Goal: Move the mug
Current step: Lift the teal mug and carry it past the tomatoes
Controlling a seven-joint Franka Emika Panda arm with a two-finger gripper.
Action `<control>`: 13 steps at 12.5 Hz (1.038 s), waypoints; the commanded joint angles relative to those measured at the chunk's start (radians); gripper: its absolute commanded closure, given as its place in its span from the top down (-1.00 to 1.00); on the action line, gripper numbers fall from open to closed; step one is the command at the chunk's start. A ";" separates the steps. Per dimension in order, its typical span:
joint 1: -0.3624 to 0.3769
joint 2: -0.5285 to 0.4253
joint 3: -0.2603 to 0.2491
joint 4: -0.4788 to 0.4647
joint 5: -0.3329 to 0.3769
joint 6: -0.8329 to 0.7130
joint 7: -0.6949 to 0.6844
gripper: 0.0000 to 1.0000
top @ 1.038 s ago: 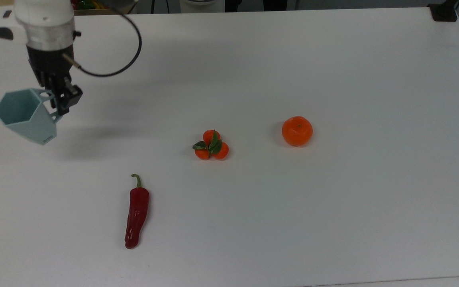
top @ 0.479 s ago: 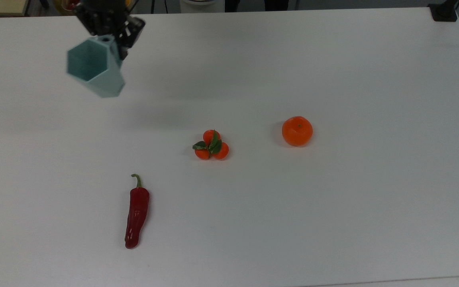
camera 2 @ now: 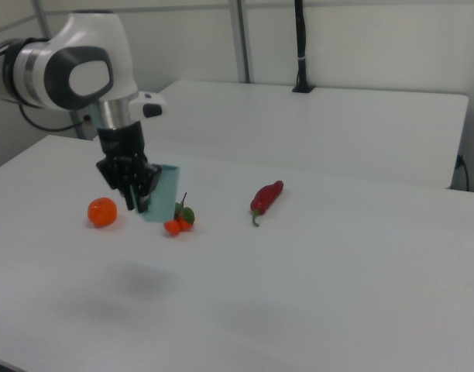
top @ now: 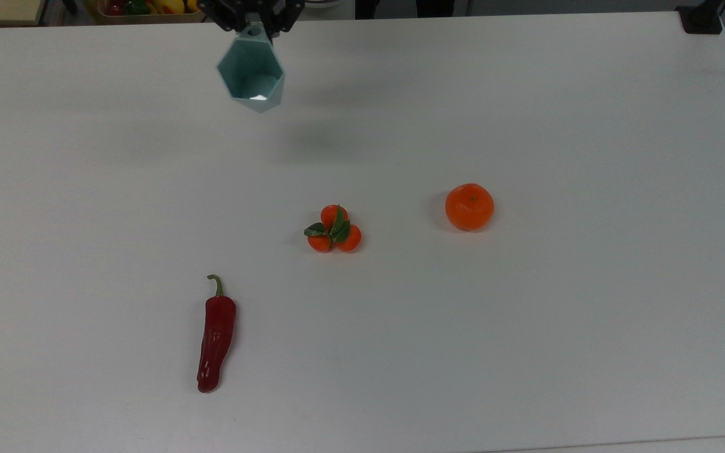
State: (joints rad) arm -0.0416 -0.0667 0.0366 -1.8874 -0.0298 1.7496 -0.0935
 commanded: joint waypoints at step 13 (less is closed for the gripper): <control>0.035 -0.090 0.006 -0.596 0.013 0.679 -0.106 -0.89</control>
State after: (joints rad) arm -0.0079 -0.1539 0.0451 -2.4423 -0.0296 2.3700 -0.1779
